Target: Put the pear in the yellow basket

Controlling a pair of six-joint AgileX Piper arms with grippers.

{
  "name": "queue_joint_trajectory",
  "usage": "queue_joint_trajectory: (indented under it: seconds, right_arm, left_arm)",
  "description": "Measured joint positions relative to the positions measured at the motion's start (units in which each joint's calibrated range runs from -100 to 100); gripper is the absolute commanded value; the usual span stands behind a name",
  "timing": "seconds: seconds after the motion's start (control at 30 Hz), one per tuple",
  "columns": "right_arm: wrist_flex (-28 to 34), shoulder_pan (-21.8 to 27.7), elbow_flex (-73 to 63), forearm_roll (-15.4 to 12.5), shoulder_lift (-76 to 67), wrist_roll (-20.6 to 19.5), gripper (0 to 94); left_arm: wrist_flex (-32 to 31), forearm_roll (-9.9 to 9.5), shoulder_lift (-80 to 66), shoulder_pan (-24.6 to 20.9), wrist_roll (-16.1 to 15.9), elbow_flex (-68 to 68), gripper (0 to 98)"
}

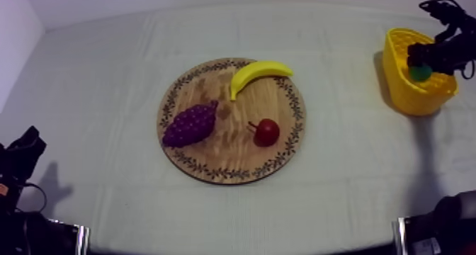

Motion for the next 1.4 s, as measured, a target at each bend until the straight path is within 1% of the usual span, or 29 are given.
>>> queue_joint_trajectory:
  seconds: [0.1,0.2,0.27,0.4,0.6,0.67,0.8,0.97,1.07,1.2,1.27,1.4]
  right_arm:
    - [-0.01,-0.24,0.06,0.16,0.0,-0.17,72.0]
    - [-0.09,-0.49,0.29,0.09,-0.19,-0.18,72.0]
    - [-0.55,-0.57,0.45,-0.27,-0.42,0.12,68.7]
    - [-1.78,-0.56,1.32,-1.38,-1.54,1.13,57.6]
    - [-4.25,-0.61,3.37,-5.61,-4.0,5.07,35.6]
    - [-4.9,-0.76,4.4,-7.22,-5.04,6.69,30.3]
    - [-5.43,-1.13,6.81,-11.3,-7.68,10.6,21.1]
    - [-5.65,-1.69,10.4,-16.18,-12.0,15.44,6.2]
    - [-5.72,-2.13,13.25,-18.75,-15.45,18.08,2.4]
    - [-5.72,-2.81,17.61,-21.43,-21.55,20.84,0.8]
    - [-5.8,-3.14,19.92,-21.86,-24.72,21.75,0.6]
    - [-6.65,-3.98,25.61,-22.18,-32.43,22.0,0.4]
  left_arm:
    - [0.0,0.0,0.0,0.0,0.0,0.0,0.1]
    - [0.0,0.0,0.0,0.0,0.0,0.0,0.1]
    - [0.0,0.0,0.0,0.0,0.0,0.0,0.1]
    - [0.0,0.0,0.0,0.0,0.0,0.0,0.1]
    - [0.0,0.0,0.0,0.0,0.0,0.0,0.1]
    - [0.0,0.0,0.0,0.0,0.0,0.0,0.1]
    - [0.0,0.0,0.0,0.0,0.0,0.0,0.1]
    - [0.0,0.0,0.0,0.0,0.0,0.0,0.1]
    - [0.0,0.0,0.0,0.0,0.0,0.0,0.1]
    - [0.0,0.0,0.0,0.0,0.0,0.0,0.1]
    - [0.0,0.0,0.0,0.0,0.0,0.0,0.1]
    - [0.0,0.0,0.0,0.0,0.0,0.0,0.1]
